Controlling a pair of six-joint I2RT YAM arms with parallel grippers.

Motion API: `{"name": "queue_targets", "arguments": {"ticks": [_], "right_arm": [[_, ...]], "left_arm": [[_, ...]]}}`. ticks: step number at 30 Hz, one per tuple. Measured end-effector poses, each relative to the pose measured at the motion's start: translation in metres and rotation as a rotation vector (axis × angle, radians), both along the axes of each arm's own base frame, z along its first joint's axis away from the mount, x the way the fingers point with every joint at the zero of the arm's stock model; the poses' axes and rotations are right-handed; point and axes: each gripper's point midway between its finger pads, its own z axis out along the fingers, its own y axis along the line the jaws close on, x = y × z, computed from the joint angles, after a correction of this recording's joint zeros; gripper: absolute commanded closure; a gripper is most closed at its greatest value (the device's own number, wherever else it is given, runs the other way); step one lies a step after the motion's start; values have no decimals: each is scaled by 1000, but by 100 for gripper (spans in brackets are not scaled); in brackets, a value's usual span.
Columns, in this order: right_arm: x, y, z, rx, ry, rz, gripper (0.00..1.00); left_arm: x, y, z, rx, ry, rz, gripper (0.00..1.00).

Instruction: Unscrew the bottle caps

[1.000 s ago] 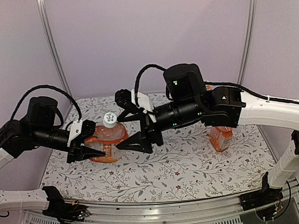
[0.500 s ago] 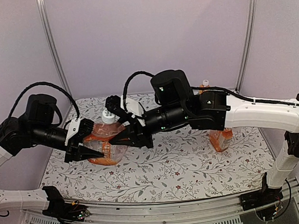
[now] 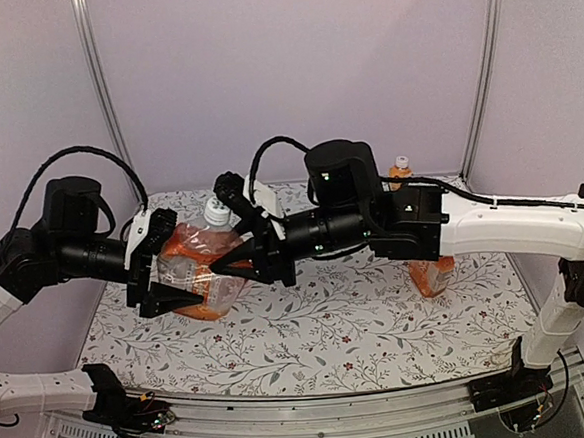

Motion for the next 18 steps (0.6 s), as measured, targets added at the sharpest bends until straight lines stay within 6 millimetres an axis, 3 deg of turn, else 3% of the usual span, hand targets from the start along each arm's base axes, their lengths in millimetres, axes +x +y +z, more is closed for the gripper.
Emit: {"name": "queue_targets", "arguments": {"ticks": [4, 9, 10, 16, 18], "right_arm": [[13, -9, 10, 90, 79, -48, 90], [16, -18, 21, 164, 139, -64, 88], [15, -19, 22, 168, 152, -60, 83], [11, -21, 33, 205, 183, -39, 30], [13, -22, 36, 220, 185, -58, 20]], "left_arm": [[13, 0, 13, -63, 55, 74, 26], [16, -3, 27, -127, 102, 81, 43], [15, -3, 29, -134, 109, 73, 47], [10, -4, 36, -157, 126, 55, 56], [11, -4, 38, -164, 119, 57, 60]]}}
